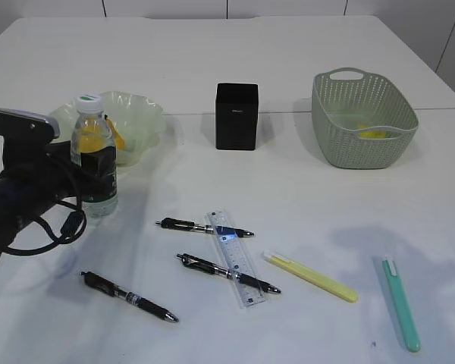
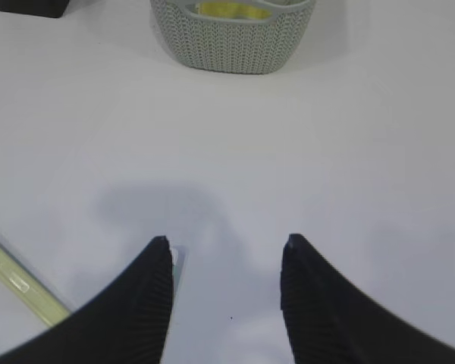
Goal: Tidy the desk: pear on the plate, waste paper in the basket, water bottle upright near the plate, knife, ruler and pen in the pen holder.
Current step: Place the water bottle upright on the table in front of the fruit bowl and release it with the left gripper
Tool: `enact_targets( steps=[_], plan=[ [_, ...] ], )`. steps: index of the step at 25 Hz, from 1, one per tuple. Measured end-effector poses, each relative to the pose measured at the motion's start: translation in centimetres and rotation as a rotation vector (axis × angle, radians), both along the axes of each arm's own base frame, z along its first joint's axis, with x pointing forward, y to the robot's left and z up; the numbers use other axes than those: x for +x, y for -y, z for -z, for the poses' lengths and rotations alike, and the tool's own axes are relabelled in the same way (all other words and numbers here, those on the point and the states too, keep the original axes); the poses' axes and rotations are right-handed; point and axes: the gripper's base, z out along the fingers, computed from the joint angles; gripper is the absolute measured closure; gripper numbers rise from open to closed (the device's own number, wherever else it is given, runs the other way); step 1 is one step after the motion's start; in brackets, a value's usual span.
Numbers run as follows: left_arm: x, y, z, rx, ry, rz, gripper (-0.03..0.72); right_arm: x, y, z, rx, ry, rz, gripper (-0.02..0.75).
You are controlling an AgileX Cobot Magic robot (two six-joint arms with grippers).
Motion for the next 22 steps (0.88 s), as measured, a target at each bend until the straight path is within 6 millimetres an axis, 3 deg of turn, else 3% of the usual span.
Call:
enact_targets(
  steps=[22],
  plan=[
    [0.54, 0.22, 0.43, -0.004, 0.023, 0.009, 0.302, 0.11, -0.01, -0.13, -0.004, 0.018, -0.005, 0.388]
  ],
)
